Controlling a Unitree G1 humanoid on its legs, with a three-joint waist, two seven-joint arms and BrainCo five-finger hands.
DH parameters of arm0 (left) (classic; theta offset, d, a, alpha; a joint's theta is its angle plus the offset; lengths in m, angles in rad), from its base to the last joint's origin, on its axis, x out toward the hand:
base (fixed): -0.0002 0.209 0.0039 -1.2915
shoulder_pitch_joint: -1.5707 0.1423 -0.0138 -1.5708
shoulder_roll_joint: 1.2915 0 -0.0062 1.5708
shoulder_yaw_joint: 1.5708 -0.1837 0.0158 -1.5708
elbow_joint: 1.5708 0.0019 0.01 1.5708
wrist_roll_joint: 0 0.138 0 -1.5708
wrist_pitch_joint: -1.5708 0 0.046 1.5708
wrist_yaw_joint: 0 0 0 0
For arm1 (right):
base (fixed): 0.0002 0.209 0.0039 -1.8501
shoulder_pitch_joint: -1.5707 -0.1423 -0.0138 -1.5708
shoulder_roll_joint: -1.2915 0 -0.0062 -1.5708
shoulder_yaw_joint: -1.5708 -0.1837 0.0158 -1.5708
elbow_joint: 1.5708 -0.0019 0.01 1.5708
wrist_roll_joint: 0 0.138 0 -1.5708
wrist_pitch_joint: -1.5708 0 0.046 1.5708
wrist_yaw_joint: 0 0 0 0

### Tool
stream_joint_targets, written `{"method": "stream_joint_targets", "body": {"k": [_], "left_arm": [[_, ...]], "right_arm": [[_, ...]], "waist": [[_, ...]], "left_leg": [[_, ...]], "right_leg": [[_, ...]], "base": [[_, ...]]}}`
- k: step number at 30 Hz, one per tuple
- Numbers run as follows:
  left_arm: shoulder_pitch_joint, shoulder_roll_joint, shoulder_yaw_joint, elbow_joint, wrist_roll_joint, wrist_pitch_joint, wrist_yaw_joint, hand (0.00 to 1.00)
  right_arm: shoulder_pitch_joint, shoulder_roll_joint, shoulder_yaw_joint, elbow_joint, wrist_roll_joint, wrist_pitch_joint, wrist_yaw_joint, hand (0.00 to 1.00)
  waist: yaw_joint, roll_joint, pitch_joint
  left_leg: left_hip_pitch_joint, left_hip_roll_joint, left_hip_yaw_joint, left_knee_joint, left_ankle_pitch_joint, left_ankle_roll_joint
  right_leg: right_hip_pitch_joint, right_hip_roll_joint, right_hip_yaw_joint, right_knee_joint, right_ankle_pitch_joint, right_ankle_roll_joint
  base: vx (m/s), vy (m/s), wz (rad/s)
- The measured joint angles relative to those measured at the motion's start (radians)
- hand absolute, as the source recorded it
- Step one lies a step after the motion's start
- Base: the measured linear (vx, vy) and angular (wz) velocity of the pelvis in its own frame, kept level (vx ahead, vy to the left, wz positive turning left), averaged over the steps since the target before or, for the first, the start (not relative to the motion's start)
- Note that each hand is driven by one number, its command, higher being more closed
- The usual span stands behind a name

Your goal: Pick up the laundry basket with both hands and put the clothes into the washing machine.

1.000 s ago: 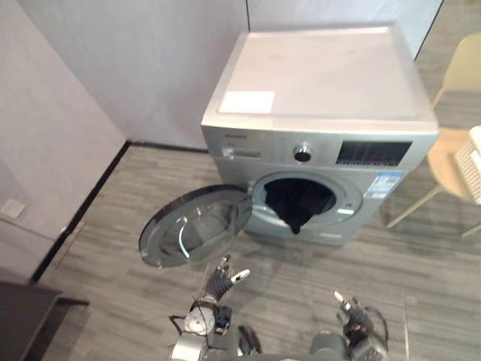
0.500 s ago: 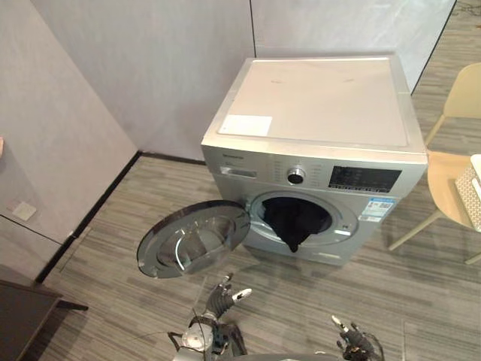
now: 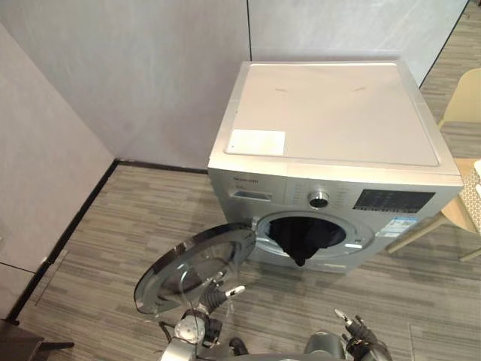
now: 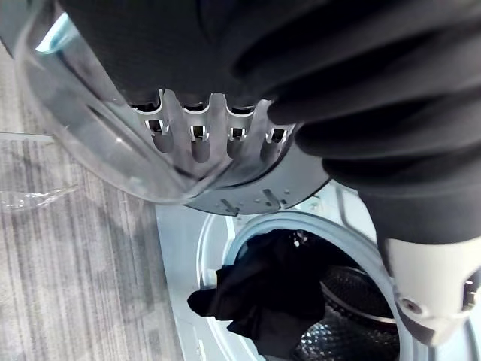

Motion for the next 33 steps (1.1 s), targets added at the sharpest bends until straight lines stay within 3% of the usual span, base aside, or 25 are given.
{"method": "stream_joint_targets", "body": {"k": [2, 3, 5, 6, 8, 10, 11, 13, 16, 18, 20, 21, 23, 25, 27, 29, 33], "left_arm": [[-0.012, 0.003, 0.003, 0.012, 0.000, -0.001, 0.007, 0.00], [-0.011, 0.007, 0.007, 0.026, 0.001, -0.001, 0.016, 0.00], [-0.003, -0.031, 0.022, 0.071, 0.003, 0.001, 0.033, 0.00], [-0.003, -0.054, 0.024, 0.077, 0.008, -0.001, 0.039, 0.00], [-0.005, -0.067, 0.029, 0.093, 0.007, -0.012, 0.040, 0.00], [-0.002, -0.066, 0.037, 0.105, 0.005, -0.012, 0.041, 0.00], [-0.004, -0.066, 0.037, 0.111, -0.004, -0.012, 0.041, 0.00], [-0.007, -0.064, 0.010, 0.119, -0.016, -0.010, 0.038, 0.00], [0.002, -0.063, -0.054, 0.118, -0.018, -0.008, 0.033, 0.00], [-0.006, -0.059, -0.080, 0.112, -0.020, -0.008, 0.025, 0.00], [-0.024, -0.055, -0.088, 0.100, -0.027, -0.008, 0.015, 0.00], [-0.048, -0.045, -0.087, 0.069, -0.042, -0.007, 0.015, 0.00], [-0.112, -0.006, -0.083, 0.005, -0.052, -0.010, 0.016, 0.00], [-0.215, 0.032, -0.077, -0.044, -0.063, -0.010, 0.024, 0.00], [-0.241, 0.032, -0.064, -0.087, -0.063, -0.010, 0.038, 0.00], [-0.238, 0.020, -0.028, -0.152, -0.062, -0.010, 0.043, 0.00], [-0.280, -0.012, 0.016, -0.203, -0.063, -0.011, 0.045, 0.00]], "right_arm": [[0.002, 0.015, -0.009, -0.012, 0.000, 0.002, 0.000, 0.00], [0.006, 0.024, -0.008, -0.018, -0.001, 0.001, 0.000, 0.00], [0.007, 0.013, 0.005, -0.026, -0.001, 0.002, 0.002, 0.00], [0.011, 0.004, 0.021, -0.027, -0.006, 0.004, 0.003, 0.00], [0.016, 0.005, 0.055, -0.028, -0.035, 0.012, 0.004, 0.00], [0.025, 0.014, 0.083, -0.029, -0.040, 0.012, 0.005, 0.00], [0.030, 0.018, 0.079, -0.031, -0.035, 0.010, 0.005, 0.00], [0.043, 0.022, 0.080, -0.030, -0.036, 0.008, 0.004, 0.00], [0.053, 0.015, 0.079, -0.019, -0.034, 0.008, 0.003, 0.00], [0.030, 0.015, 0.081, -0.005, -0.034, 0.009, 0.002, 0.00], [-0.006, 0.010, 0.086, 0.020, -0.028, 0.009, -0.002, 0.00], [-0.044, -0.006, 0.086, 0.028, -0.024, 0.009, -0.002, 0.00], [-0.139, -0.021, 0.081, 0.039, -0.021, 0.010, -0.019, 0.00], [-0.282, -0.066, 0.029, 0.098, -0.015, 0.018, -0.040, 0.00], [-0.338, -0.104, 0.012, 0.096, 0.002, 0.022, -0.064, 0.00], [-0.391, -0.150, 0.020, 0.088, 0.013, 0.043, -0.067, 0.00], [-0.438, -0.216, 0.098, 0.086, 0.056, 0.061, -0.067, 0.00]], "waist": [[0.001, -0.004, 0.001], [0.001, -0.014, 0.003], [0.001, 0.027, -0.002], [0.001, 0.034, -0.003], [0.004, 0.031, -0.003], [0.000, 0.029, -0.005], [-0.001, 0.027, -0.004], [-0.005, 0.013, -0.003], [0.007, 0.009, 0.007], [0.009, 0.004, 0.013], [0.020, 0.000, 0.028], [0.022, 0.005, 0.066], [0.022, -0.011, 0.143], [0.031, -0.008, 0.248], [0.043, 0.002, 0.294], [0.068, 0.006, 0.304], [0.067, 0.013, 0.313]], "left_leg": [[0.006, 0.029, 0.000, 0.033, -0.024, -0.050], [0.015, 0.042, 0.000, 0.053, -0.038, -0.077], [0.040, 0.109, -0.005, 0.039, -0.028, -0.120], [0.068, 0.126, -0.003, 0.000, -0.011, -0.148], [0.090, 0.169, -0.006, -0.022, 0.008, -0.178], [0.074, 0.205, -0.031, -0.005, 0.017, -0.186], [0.062, 0.215, -0.044, 0.008, 0.021, -0.179], [0.008, 0.234, -0.075, 0.064, 0.061, -0.117], [-0.057, 0.231, -0.124, 0.104, 0.083, -0.099], [-0.107, 0.189, -0.192, 0.120, 0.076, -0.101], [-0.121, 0.153, -0.196, 0.089, 0.077, -0.101], [-0.138, 0.143, -0.196, 0.074, 0.063, -0.118], [-0.214, 0.125, -0.204, 0.120, 0.056, -0.120], [-0.345, 0.128, -0.228, 0.215, 0.030, -0.101], [-0.407, 0.134, -0.225, 0.267, 0.010, -0.088], [-0.498, 0.147, -0.191, 0.329, -0.019, -0.075], [-0.622, 0.164, -0.168, 0.345, -0.019, -0.072]], "right_leg": [[-0.022, -0.004, 0.066, -0.126, 0.099, -0.020], [-0.016, 0.000, 0.084, -0.141, 0.189, 0.024], [-0.005, 0.069, 0.072, -0.128, 0.162, 0.005], [-0.004, 0.093, 0.072, -0.108, 0.137, -0.005], [0.004, 0.137, 0.057, -0.081, 0.100, -0.030], [0.023, 0.170, 0.021, -0.080, 0.078, -0.045], [0.030, 0.175, 0.004, -0.080, 0.070, -0.050], [0.067, 0.173, -0.066, -0.101, 0.061, -0.062], [0.103, 0.168, -0.130, -0.126, 0.063, -0.068], [0.086, 0.138, -0.147, -0.117, 0.067, -0.068], [0.040, 0.119, -0.133, -0.092, 0.074, -0.056], [0.008, 0.112, -0.123, -0.077, 0.084, -0.052], [-0.088, 0.075, -0.103, -0.009, 0.086, -0.053], [-0.196, 0.049, -0.101, 0.058, 0.097, -0.063], [-0.257, 0.035, -0.083, 0.097, 0.098, -0.062], [-0.376, 0.025, -0.032, 0.137, 0.106, -0.056], [-0.492, 0.016, -0.030, 0.116, 0.143, -0.062]], "base": [[0.13, -0.248, -0.12], [0.14, -0.338, -0.28], [0.14, -0.348, -0.33], [0.12, -0.264, -0.19], [0.09, -0.283, -0.07], [0.04, -0.230, 0.22], [0.04, -0.191, 0.61], [0.05, -0.169, 0.86], [0.01, -0.076, 0.73], [-0.02, 0.062, 0.41], [-0.07, 0.106, 0.03], [-0.09, 0.104, 0.02], [-0.20, 0.133, 0.08], [-0.31, 0.109, 0.15], [-0.28, 0.094, -0.10], [-0.24, 0.094, -0.38], [-0.09, 0.030, -0.05]]}}
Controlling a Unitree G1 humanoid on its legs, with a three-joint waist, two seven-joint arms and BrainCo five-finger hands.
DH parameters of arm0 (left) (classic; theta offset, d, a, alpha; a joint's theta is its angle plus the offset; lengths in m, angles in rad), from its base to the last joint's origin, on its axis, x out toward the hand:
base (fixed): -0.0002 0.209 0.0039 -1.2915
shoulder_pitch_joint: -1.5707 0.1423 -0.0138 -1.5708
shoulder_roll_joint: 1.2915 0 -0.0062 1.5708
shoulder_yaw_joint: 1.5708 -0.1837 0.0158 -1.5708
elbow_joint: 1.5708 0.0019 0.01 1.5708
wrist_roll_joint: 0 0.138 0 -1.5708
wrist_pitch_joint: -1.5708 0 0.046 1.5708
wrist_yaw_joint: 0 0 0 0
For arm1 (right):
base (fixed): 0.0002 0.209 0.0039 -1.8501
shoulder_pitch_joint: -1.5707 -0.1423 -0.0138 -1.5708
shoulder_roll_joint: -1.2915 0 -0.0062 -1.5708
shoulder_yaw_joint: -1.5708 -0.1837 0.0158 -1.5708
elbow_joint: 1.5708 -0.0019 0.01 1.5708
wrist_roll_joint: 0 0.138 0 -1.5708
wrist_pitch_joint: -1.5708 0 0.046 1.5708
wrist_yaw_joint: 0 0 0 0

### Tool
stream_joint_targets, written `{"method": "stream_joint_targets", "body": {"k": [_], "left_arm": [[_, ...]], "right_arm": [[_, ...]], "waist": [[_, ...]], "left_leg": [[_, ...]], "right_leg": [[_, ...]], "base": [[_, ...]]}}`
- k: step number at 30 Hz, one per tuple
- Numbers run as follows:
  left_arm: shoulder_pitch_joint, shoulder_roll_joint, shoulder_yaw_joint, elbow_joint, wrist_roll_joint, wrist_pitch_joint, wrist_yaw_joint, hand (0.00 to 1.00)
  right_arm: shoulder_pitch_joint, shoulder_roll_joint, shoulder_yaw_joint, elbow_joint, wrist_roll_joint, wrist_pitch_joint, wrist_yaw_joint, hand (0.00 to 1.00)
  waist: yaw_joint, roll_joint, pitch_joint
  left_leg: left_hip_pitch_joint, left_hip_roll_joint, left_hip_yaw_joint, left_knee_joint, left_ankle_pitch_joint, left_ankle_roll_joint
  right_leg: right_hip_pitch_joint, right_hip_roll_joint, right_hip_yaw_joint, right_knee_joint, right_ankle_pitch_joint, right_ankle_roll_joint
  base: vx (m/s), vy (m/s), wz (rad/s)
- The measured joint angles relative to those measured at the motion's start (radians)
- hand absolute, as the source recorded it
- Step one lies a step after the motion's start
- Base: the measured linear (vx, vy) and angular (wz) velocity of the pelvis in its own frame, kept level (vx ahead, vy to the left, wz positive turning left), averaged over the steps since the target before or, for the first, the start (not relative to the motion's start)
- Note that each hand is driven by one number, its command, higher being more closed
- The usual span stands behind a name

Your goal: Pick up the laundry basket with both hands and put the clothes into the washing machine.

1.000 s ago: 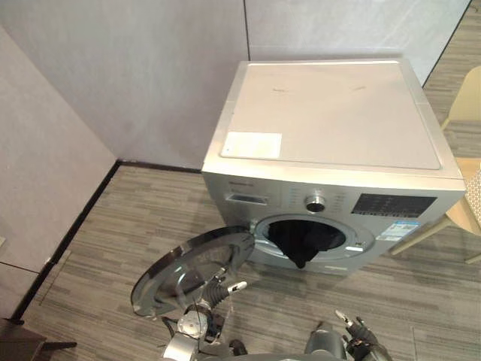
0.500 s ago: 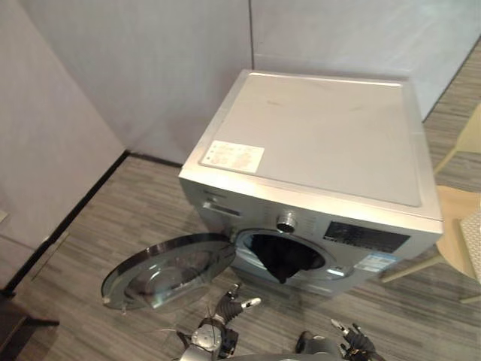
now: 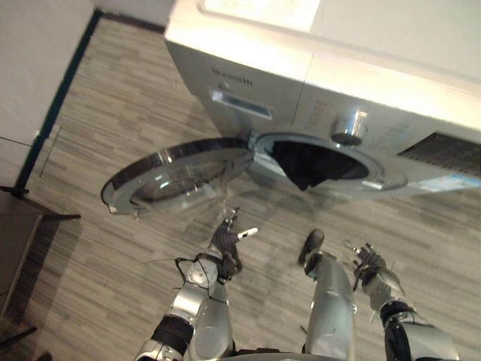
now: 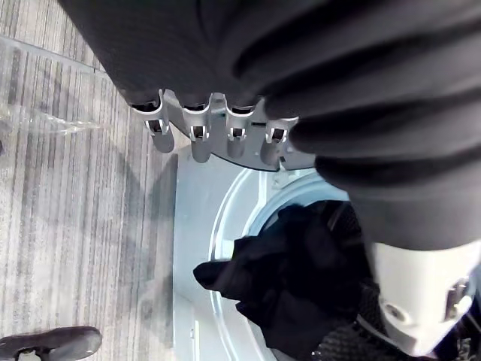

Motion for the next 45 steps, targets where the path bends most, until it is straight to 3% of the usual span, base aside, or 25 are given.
{"method": "stream_joint_targets", "body": {"k": [4, 8, 10, 17, 27, 33, 37, 45], "left_arm": [[-0.059, -0.035, 0.037, -0.081, -0.019, -0.012, 0.022, 0.00], [-0.070, -0.048, 0.071, -0.121, -0.024, -0.014, 0.041, 0.00], [-0.074, -0.055, 0.071, -0.148, -0.042, -0.015, 0.046, 0.00], [-0.092, -0.076, 0.089, -0.197, -0.099, -0.031, 0.068, 0.00], [-0.098, -0.071, 0.085, -0.224, -0.137, -0.034, 0.070, 0.00], [-0.099, -0.063, 0.059, -0.225, -0.160, -0.034, 0.078, 0.00], [-0.102, -0.063, 0.057, -0.225, -0.181, -0.034, 0.081, 0.00], [-0.108, -0.062, 0.034, -0.227, -0.270, -0.037, 0.083, 0.00]], "right_arm": [[-0.043, -0.095, 0.061, -0.001, 0.035, 0.003, -0.004, 0.00], [-0.113, -0.143, 0.100, -0.011, 0.044, -0.005, -0.017, 0.00], [-0.164, -0.191, 0.145, -0.011, 0.044, -0.024, -0.019, 0.00], [-0.315, -0.309, 0.285, -0.010, 0.045, -0.053, -0.021, 0.00], [-0.453, -0.476, 0.431, 0.051, 0.024, -0.048, -0.023, 0.00], [-0.506, -0.478, 0.497, 0.048, 0.036, -0.032, -0.033, 0.00], [-0.532, -0.458, 0.508, 0.045, 0.114, -0.021, -0.049, 0.00], [-0.620, -0.348, 0.513, 0.037, 0.272, -0.016, -0.108, 0.00]], "waist": [[0.019, 0.004, 0.024], [0.027, 0.004, 0.056], [0.052, 0.004, 0.057], [0.066, 0.004, 0.061], [0.075, 0.005, 0.060], [0.072, 0.011, 0.056], [0.070, 0.011, 0.056], [0.047, 0.011, 0.056]], "left_leg": [[-0.115, 0.017, 0.037, 0.000, 0.031, 0.018], [-0.185, 0.031, 0.035, 0.031, 0.041, 0.022], [-0.247, 0.029, 0.033, 0.054, 0.043, 0.026], [-0.365, 0.016, -0.015, 0.095, 0.055, 0.033], [-0.493, 0.034, -0.052, 0.159, 0.060, 0.038], [-0.531, 0.043, -0.062, 0.171, 0.071, 0.038], [-0.542, 0.045, -0.074, 0.166, 0.086, 0.038], [-0.541, 0.038, -0.084, 0.104, 0.144, 0.031]], "right_leg": [[-0.113, -0.001, 0.003, -0.021, 0.049, -0.006], [-0.178, -0.004, 0.003, 0.011, 0.053, -0.019], [-0.256, -0.022, 0.007, 0.062, 0.042, -0.031], [-0.370, -0.067, -0.002, 0.185, -0.034, -0.039], [-0.476, -0.073, -0.012, 0.257, -0.049, -0.052], [-0.511, -0.072, -0.018, 0.276, -0.053, -0.061], [-0.512, -0.070, -0.031, 0.277, -0.049, -0.068], [-0.515, -0.069, -0.057, 0.270, -0.043, -0.078]], "base": [[0.00, 0.032, -0.01], [0.06, 0.043, 0.01], [0.09, 0.021, 0.08], [0.03, -0.025, 0.24], [-0.02, -0.021, 0.03], [-0.06, -0.038, 0.00], [-0.06, -0.023, 0.03], [-0.10, -0.043, 0.07]]}}
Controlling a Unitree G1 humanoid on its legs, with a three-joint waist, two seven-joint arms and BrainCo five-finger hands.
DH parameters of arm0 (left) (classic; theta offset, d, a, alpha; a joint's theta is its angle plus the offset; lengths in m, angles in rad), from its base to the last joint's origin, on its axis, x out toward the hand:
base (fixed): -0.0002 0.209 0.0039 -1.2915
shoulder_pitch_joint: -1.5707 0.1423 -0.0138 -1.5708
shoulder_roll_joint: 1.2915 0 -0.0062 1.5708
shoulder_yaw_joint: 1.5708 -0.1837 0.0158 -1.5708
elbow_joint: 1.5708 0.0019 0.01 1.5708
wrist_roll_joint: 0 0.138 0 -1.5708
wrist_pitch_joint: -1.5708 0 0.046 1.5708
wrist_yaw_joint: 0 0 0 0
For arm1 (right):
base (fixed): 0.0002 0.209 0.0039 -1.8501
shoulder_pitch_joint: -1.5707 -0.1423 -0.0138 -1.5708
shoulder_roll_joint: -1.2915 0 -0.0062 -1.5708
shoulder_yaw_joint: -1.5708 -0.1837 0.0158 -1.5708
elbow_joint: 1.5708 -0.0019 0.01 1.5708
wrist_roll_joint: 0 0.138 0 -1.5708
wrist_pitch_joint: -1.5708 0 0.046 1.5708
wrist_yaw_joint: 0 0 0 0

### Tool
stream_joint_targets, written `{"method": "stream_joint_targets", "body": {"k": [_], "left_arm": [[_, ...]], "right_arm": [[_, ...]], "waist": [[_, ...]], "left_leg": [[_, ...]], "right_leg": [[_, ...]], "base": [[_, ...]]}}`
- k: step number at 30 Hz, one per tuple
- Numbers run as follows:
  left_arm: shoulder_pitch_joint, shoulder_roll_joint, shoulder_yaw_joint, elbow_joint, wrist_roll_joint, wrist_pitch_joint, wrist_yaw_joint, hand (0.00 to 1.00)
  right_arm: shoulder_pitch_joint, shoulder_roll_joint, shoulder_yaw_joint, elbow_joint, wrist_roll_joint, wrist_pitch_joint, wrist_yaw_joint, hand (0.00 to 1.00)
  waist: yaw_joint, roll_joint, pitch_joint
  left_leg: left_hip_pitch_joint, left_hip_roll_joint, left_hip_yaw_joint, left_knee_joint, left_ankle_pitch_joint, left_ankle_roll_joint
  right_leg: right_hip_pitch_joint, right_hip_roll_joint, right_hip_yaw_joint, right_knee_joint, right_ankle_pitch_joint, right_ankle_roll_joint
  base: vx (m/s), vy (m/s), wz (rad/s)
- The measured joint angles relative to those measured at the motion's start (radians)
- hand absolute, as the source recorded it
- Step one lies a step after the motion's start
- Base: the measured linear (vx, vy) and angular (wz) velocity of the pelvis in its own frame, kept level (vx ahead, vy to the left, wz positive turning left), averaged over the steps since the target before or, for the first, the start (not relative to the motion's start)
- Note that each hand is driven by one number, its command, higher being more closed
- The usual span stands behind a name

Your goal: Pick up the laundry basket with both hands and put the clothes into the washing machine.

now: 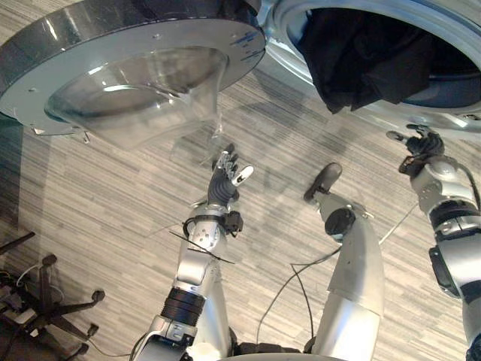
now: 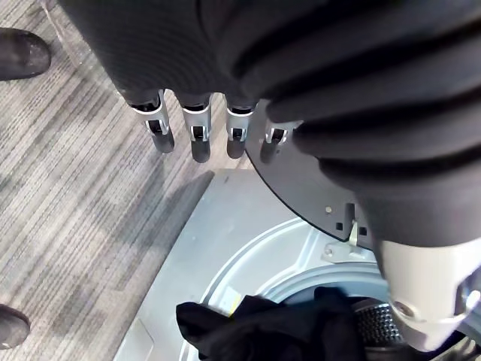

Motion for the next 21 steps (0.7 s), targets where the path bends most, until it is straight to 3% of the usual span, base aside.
{"method": "stream_joint_targets", "body": {"k": [6, 11, 14, 17, 18, 19, 21], "left_arm": [[0.001, -0.003, -0.015, 0.000, -0.028, -0.005, 0.000, 0.00], [0.001, -0.005, -0.016, 0.000, -0.037, -0.006, 0.000, 0.00], [0.001, -0.013, -0.018, 0.002, -0.043, -0.007, 0.000, 0.00], [0.001, -0.022, -0.028, 0.001, -0.053, -0.020, 0.001, 0.00], [0.002, -0.019, -0.057, 0.017, -0.063, -0.017, 0.000, 0.00], [0.004, -0.024, -0.070, 0.011, -0.063, -0.016, 0.000, 0.00], [0.003, -0.041, -0.101, 0.012, -0.063, -0.018, -0.001, 0.00]], "right_arm": [[-0.059, 0.023, 0.056, 0.003, 0.104, 0.013, -0.002, 0.00], [-0.113, 0.035, 0.096, 0.007, 0.150, 0.024, 0.000, 0.00], [-0.154, 0.035, 0.148, 0.038, 0.154, 0.025, 0.009, 0.00], [-0.240, 0.035, 0.219, 0.103, 0.132, 0.076, 0.036, 0.00], [-0.253, 0.030, 0.271, 0.140, 0.104, 0.111, 0.053, 0.00], [-0.271, 0.030, 0.321, 0.173, 0.087, 0.121, 0.063, 0.00], [-0.310, 0.026, 0.374, 0.202, 0.063, 0.130, 0.084, 0.00]], "waist": [[0.001, 0.000, 0.000], [0.005, 0.000, 0.000], [0.023, 0.000, 0.000], [0.043, 0.001, -0.001], [0.036, 0.006, 0.000], [0.036, 0.006, -0.002], [0.061, 0.004, -0.002]], "left_leg": [[0.008, 0.000, 0.000, -0.101, 0.073, -0.015], [0.013, 0.003, 0.003, -0.181, 0.084, -0.030], [0.013, 0.015, 0.001, -0.226, 0.085, -0.032], [0.009, 0.038, -0.017, -0.293, 0.101, -0.056], [0.012, 0.029, -0.016, -0.301, 0.137, -0.074], [0.006, 0.031, -0.022, -0.301, 0.151, -0.064], [-0.013, 0.041, -0.045, -0.298, 0.152, -0.063]], "right_leg": [[-0.001, -0.001, -0.044, -0.016, 0.000, 0.000], [-0.001, 0.003, -0.094, -0.051, -0.004, -0.006], [0.000, 0.021, -0.124, -0.075, -0.005, -0.005], [0.004, 0.056, -0.156, -0.095, -0.028, 0.031], [0.020, 0.036, -0.060, 0.122, -0.129, -0.020], [0.026, 0.047, -0.068, 0.116, -0.166, -0.076], [0.023, 0.046, -0.099, 0.110, -0.168, -0.074]], "base": [[-0.11, -0.074, 0.17], [-0.08, -0.061, 0.06], [-0.08, -0.076, -0.05], [-0.07, -0.092, 0.03], [-0.05, -0.195, 0.58], [-0.04, -0.208, 0.65], [-0.04, -0.118, 0.06]]}}
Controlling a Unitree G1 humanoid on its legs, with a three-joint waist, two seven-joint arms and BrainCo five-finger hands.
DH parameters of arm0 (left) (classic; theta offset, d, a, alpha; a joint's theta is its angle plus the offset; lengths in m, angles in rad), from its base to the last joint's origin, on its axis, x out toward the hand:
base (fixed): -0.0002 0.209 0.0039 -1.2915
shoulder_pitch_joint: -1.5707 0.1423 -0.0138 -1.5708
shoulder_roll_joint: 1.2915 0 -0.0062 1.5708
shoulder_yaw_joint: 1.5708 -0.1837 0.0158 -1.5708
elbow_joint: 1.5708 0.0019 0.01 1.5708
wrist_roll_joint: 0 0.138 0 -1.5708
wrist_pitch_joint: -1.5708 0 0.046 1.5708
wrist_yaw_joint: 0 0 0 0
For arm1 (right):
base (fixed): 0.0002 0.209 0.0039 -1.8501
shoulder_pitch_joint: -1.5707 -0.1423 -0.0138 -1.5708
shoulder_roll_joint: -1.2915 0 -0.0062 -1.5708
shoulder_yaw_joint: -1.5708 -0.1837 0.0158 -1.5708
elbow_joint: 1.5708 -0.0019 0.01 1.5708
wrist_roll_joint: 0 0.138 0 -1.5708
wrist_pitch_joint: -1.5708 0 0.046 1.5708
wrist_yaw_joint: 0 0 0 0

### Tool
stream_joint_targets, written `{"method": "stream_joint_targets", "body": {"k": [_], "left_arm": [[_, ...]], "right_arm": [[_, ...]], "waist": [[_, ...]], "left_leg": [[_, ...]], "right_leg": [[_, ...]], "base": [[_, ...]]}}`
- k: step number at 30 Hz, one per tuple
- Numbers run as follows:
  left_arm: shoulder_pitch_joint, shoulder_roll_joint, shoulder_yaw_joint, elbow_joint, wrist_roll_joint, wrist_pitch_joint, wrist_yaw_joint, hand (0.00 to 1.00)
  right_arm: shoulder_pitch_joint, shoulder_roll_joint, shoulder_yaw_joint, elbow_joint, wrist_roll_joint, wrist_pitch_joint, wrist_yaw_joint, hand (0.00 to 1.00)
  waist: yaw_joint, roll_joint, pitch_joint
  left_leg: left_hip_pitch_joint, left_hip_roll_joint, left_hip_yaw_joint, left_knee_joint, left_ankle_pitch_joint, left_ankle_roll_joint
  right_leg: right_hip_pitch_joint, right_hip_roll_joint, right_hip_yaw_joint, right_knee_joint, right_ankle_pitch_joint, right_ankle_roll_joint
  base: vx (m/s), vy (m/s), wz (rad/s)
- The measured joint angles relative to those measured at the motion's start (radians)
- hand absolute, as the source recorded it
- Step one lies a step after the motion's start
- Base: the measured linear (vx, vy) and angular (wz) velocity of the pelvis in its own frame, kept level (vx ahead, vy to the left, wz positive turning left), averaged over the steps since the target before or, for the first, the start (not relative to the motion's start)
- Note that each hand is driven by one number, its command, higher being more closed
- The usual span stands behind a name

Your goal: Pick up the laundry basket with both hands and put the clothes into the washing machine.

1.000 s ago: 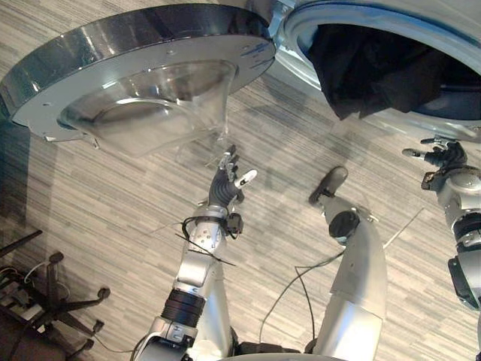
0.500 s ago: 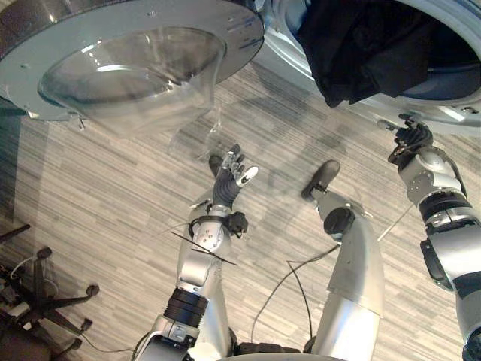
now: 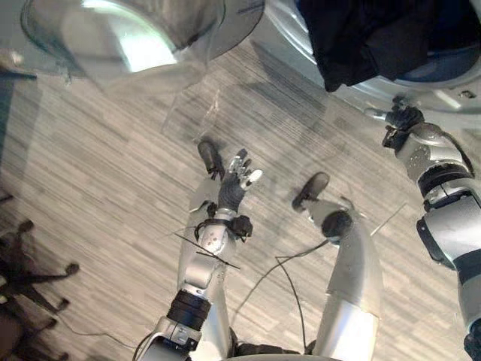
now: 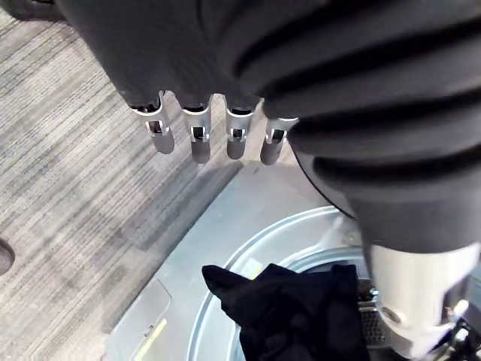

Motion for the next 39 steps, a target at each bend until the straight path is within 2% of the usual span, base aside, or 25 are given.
{"method": "stream_joint_targets", "body": {"k": [1, 2, 3, 6, 7, 9, 10, 12, 13, 14, 16, 19, 21, 22, 26, 29, 32, 34, 35, 39], "left_arm": [[0.000, -0.002, -0.003, 0.001, 0.000, 0.001, 0.000, 0.00], [-0.003, -0.003, -0.023, 0.001, 0.000, 0.004, -0.002, 0.00], [-0.003, -0.014, -0.033, 0.000, 0.000, 0.004, -0.006, 0.00], [-0.003, -0.021, -0.043, -0.005, 0.000, 0.005, -0.007, 0.00], [-0.001, -0.021, -0.045, -0.011, 0.000, 0.006, -0.009, 0.00], [0.002, -0.020, -0.045, -0.012, -0.001, 0.007, -0.017, 0.00], [0.002, -0.017, -0.045, -0.022, -0.001, 0.006, -0.021, 0.00], [0.002, -0.021, -0.053, -0.037, -0.002, 0.005, -0.024, 0.00], [0.002, -0.021, -0.064, -0.038, -0.002, 0.006, -0.025, 0.00], [0.001, -0.021, -0.067, -0.040, -0.002, 0.006, -0.025, 0.00], [0.001, -0.019, -0.066, -0.041, -0.003, 0.006, -0.025, 0.00], [0.011, -0.018, -0.060, -0.041, -0.020, 0.005, -0.024, 0.00], [0.011, -0.018, -0.057, -0.041, -0.021, 0.004, -0.022, 0.00], [0.008, -0.019, -0.054, -0.041, -0.022, 0.004, -0.021, 0.00], [0.006, -0.034, 0.002, -0.043, -0.022, 0.001, 0.000, 0.00], [0.006, -0.030, 0.038, -0.043, -0.022, -0.009, 0.019, 0.00], [0.006, -0.030, 0.049, -0.043, -0.022, -0.017, 0.029, 0.00], [0.004, -0.031, 0.055, -0.043, -0.021, -0.019, 0.046, 0.00], [0.003, -0.030, 0.057, -0.043, -0.021, -0.019, 0.047, 0.00], [-0.002, -0.043, 0.053, -0.046, -0.019, -0.040, 0.069, 0.00]], "right_arm": [[-0.011, 0.000, 0.020, 0.001, -0.002, 0.001, 0.008, 0.00], [-0.035, -0.003, 0.065, 0.001, -0.013, 0.000, 0.023, 0.00], [-0.061, -0.006, 0.108, 0.001, -0.024, -0.001, 0.036, 0.00], [-0.111, -0.013, 0.151, 0.006, -0.033, -0.022, 0.053, 0.00], [-0.138, -0.011, 0.152, 0.007, -0.032, -0.029, 0.054, 0.00], [-0.146, 0.014, 0.180, 0.047, -0.025, -0.008, 0.053, 0.00], [-0.146, 0.025, 0.181, 0.059, -0.019, -0.008, 0.053, 0.00], [-0.169, 0.029, 0.180, 0.045, -0.003, -0.025, 0.071, 0.00], [-0.187, 0.039, 0.180, 0.035, 0.013, -0.032, 0.073, 0.00], [-0.195, 0.047, 0.179, 0.036, 0.016, -0.035, 0.072, 1.00], [-0.201, 0.061, 0.161, 0.035, 0.039, -0.051, 0.072, 1.00], [-0.202, 0.078, 0.116, 0.027, 0.066, -0.064, 0.068, 1.00], [-0.204, 0.078, 0.085, 0.007, 0.083, -0.076, 0.053, 1.00], [-0.204, 0.077, 0.058, -0.010, 0.084, -0.085, 0.044, 1.00], [-0.195, 0.085, -0.076, -0.047, 0.127, -0.123, 0.017, 1.00], [-0.164, 0.092, -0.219, -0.145, 0.153, -0.180, -0.005, 1.00], [-0.103, 0.091, -0.412, -0.275, 0.181, -0.237, -0.035, 1.00], [-0.038, 0.092, -0.580, -0.391, 0.212, -0.286, -0.082, 1.00], [-0.017, 0.092, -0.634, -0.435, 0.216, -0.294, -0.094, 1.00], [0.136, 0.150, -0.882, -0.694, 0.215, -0.329, -0.230, 1.00]], "waist": [[-0.001, 0.000, 0.000], [-0.007, 0.000, 0.000], [-0.003, 0.000, 0.000], [-0.002, 0.000, 0.000], [0.001, -0.001, 0.000], [0.024, -0.001, 0.000], [0.024, -0.001, 0.000], [0.029, -0.001, 0.000], [0.044, -0.001, 0.000], [0.044, -0.001, 0.000], [0.048, -0.002, 0.000], [0.051, -0.003, 0.001], [0.052, -0.008, 0.001], [0.047, -0.009, 0.001], [0.031, -0.009, 0.001], [0.023, -0.013, 0.000], [0.012, -0.020, -0.001], [0.000, -0.028, -0.001], [-0.003, -0.028, 0.000], [0.017, -0.033, 0.001]], "left_leg": [[-0.012, -0.001, -0.007, 0.016, 0.000, 0.000], [-0.040, -0.009, -0.020, 0.108, 0.000, 0.001], [-0.029, -0.019, -0.017, 0.114, 0.025, 0.021], [-0.007, -0.042, 0.011, 0.020, 0.032, 0.019], [0.000, -0.049, 0.018, 0.008, 0.039, 0.026], [0.018, -0.049, 0.013, -0.006, 0.053, 0.031], [0.029, -0.054, 0.020, -0.026, 0.053, 0.030], [0.042, -0.062, 0.036, -0.042, 0.065, 0.036], [0.050, -0.067, 0.029, -0.052, 0.080, 0.042], [0.053, -0.071, 0.032, -0.057, 0.080, 0.042], [0.075, -0.087, 0.052, -0.095, 0.084, 0.040], [0.095, -0.091, 0.055, -0.126, 0.145, 0.052], [0.101, -0.091, 0.055, -0.130, 0.165, 0.053], [0.104, -0.094, 0.055, -0.132, 0.174, 0.066], [0.128, -0.085, 0.061, -0.132, 0.177, 0.073], [0.169, -0.066, 0.068, -0.138, 0.169, 0.067], [0.210, -0.063, 0.085, -0.166, 0.164, 0.063], [0.244, -0.057, 0.109, -0.193, 0.164, 0.063], [0.251, -0.055, 0.113, -0.197, 0.164, 0.063], [0.289, -0.050, 0.146, -0.192, 0.148, 0.081]], "right_leg": [[-0.003, -0.005, -0.006, 0.000, -0.002, -0.003], [-0.011, -0.020, -0.017, -0.004, 0.001, 0.002], [-0.016, -0.018, -0.022, -0.019, 0.016, 0.025], [-0.015, -0.019, -0.028, -0.080, 0.041, 0.068], [-0.007, -0.019, -0.030, -0.105, 0.042, 0.069], [0.017, -0.015, -0.039, -0.107, 0.046, 0.076], [0.026, -0.015, -0.039, -0.117, 0.048, 0.079], [0.040, -0.020, -0.038, -0.140, 0.054, 0.075], [0.047, -0.019, -0.037, -0.140, 0.062, 0.078], [0.050, -0.022, -0.038, -0.143, 0.065, 0.081], [0.063, -0.030, -0.038, -0.161, 0.073, 0.085], [0.087, -0.031, -0.052, -0.167, 0.104, 0.057], [0.094, -0.031, -0.055, -0.169, 0.107, 0.051], [0.096, -0.033, -0.056, -0.171, 0.118, 0.034], [0.125, -0.025, -0.063, -0.183, 0.121, 0.029], [0.167, 0.007, -0.057, -0.223, 0.119, 0.040], [0.198, 0.026, -0.054, -0.270, 0.130, 0.057], [0.226, 0.038, -0.055, -0.321, 0.156, 0.083], [0.236, 0.045, -0.054, -0.338, 0.167, 0.089], [0.289, 0.063, -0.053, -0.405, 0.228, 0.065]], "base": [[-0.07, -0.031, -0.17], [-0.05, 0.027, -0.32], [-0.06, 0.046, -0.39], [-0.04, 0.080, 0.03], [-0.04, 0.047, 0.29], [-0.05, 0.028, 0.10], [-0.06, 0.024, 0.25], [-0.04, 0.021, 0.25], [-0.03, 0.017, 0.02], [-0.04, 0.015, 0.03], [-0.02, 0.017, 0.31], [-0.01, -0.006, 0.20], [0.00, -0.033, 0.04], [0.00, -0.034, -0.02], [-0.01, -0.041, -0.04], [-0.04, -0.049, -0.23], [-0.04, -0.021, -0.27], [-0.01, -0.005, -0.25], [0.01, 0.002, -0.27], [0.04, 0.001, -0.09]]}}
